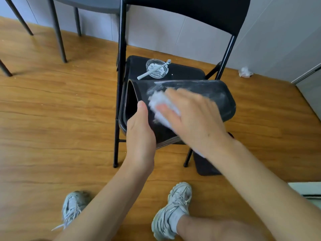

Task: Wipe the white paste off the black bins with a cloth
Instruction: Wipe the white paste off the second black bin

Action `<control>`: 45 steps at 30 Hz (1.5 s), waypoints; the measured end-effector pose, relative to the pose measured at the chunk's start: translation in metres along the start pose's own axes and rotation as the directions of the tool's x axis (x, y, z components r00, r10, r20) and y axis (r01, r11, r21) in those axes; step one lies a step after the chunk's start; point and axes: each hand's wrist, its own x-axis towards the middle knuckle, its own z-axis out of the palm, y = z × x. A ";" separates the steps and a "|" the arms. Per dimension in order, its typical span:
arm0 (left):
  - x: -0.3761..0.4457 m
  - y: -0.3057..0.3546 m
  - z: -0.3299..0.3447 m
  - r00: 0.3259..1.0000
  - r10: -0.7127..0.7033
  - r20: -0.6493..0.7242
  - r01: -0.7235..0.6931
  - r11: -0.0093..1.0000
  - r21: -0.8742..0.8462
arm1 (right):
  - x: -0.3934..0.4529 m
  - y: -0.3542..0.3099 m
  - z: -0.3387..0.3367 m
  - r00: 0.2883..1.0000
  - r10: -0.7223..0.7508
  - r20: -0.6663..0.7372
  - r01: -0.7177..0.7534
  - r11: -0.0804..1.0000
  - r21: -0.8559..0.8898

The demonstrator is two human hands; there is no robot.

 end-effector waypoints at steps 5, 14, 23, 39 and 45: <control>0.002 0.005 -0.001 1.000 0.024 0.002 -0.024 0.999 0.028 | 0.003 -0.010 0.009 0.999 0.009 -0.050 -0.008 1.000 0.021; 0.002 0.003 0.000 0.999 0.018 -0.051 -0.017 1.000 0.021 | 0.019 -0.007 0.010 0.995 -0.021 -0.093 0.020 1.000 -0.016; 0.003 0.005 -0.002 1.000 0.026 -0.013 -0.026 0.999 0.019 | 0.016 -0.011 0.011 0.997 -0.062 -0.047 0.060 0.997 -0.047; 0.007 0.009 -0.005 0.998 0.069 0.002 -0.069 0.997 0.044 | 0.012 -0.020 0.011 0.998 -0.028 -0.056 0.025 0.998 -0.056; 0.009 0.008 -0.008 0.996 0.071 0.054 -0.072 0.997 0.014 | -0.026 -0.021 0.008 0.994 -0.105 -0.002 0.105 0.994 0.033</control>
